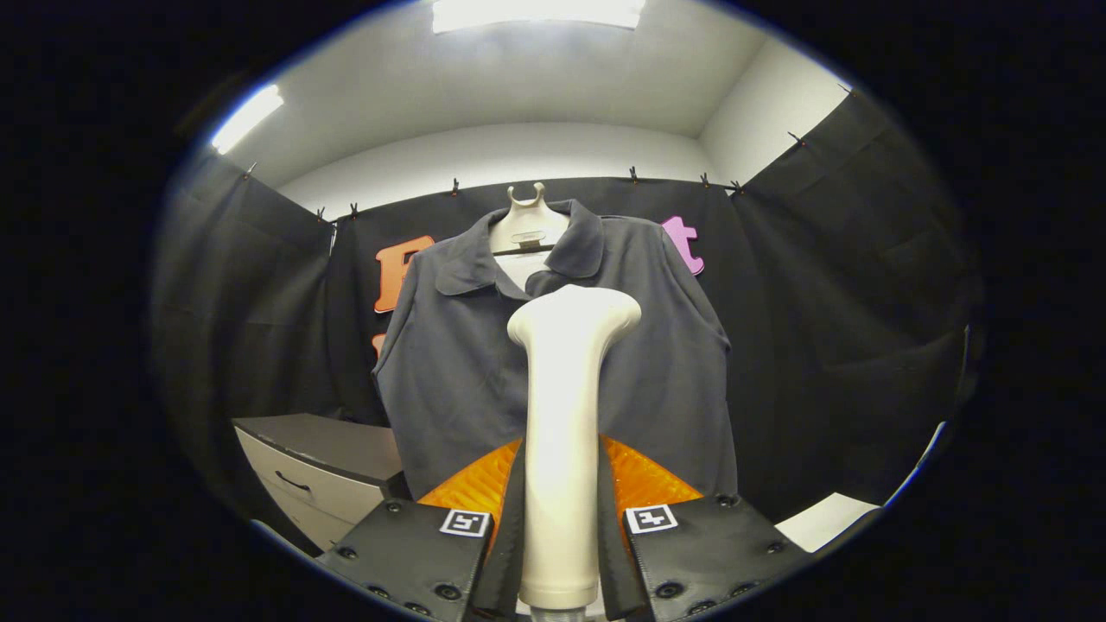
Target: Iron the clothes twice with a garment steamer, once on the left side and once on the right side.
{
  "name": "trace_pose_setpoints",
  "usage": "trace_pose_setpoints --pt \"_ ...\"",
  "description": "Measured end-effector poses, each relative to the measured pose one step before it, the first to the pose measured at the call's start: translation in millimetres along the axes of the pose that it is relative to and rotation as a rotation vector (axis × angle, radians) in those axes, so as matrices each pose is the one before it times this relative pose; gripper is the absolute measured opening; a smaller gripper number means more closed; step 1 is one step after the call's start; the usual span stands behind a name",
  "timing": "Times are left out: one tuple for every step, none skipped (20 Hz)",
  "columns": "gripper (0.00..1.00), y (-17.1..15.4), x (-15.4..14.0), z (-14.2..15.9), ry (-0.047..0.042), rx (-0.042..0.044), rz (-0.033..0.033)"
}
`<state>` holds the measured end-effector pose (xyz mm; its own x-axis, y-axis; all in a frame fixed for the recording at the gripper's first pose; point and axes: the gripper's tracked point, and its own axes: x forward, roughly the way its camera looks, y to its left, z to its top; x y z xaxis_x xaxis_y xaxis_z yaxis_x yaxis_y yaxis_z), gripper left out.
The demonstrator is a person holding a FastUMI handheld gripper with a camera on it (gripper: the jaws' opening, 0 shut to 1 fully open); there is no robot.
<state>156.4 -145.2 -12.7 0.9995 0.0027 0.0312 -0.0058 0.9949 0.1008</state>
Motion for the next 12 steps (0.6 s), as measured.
trace_pose_setpoints --pt "0.43 -3.57 5.88 0.98 -0.00459 -0.00329 -0.00128" --pt "0.43 -3.11 4.31 1.24 -0.00285 -0.00185 0.00110" --pt "0.43 -1.05 4.17 0.38 0.00028 0.00219 0.00551" --pt "0.43 -0.25 3.70 -0.78 0.00324 0.00113 0.00623" --pt "0.43 -0.49 5.21 -1.53 0.00311 -0.00377 0.00708" --pt "0.43 -0.32 3.50 -1.48 0.00031 -0.00117 0.00468" --pt "0.43 -0.92 3.84 -0.95 0.00010 0.00019 0.00260" --pt "0.43 -1.14 2.83 -0.94 -0.00019 0.00023 0.00215" --pt "0.43 -1.66 3.54 -0.59 -0.00109 0.00208 -0.00086" --pt "0.43 -1.73 2.54 0.18 -0.00101 0.00394 -0.00021" --pt "0.43 -1.17 3.05 0.00 -0.00136 0.00465 -0.00010" --pt "0.43 -1.82 1.11 -0.28 -0.00063 0.00145 -0.00088"
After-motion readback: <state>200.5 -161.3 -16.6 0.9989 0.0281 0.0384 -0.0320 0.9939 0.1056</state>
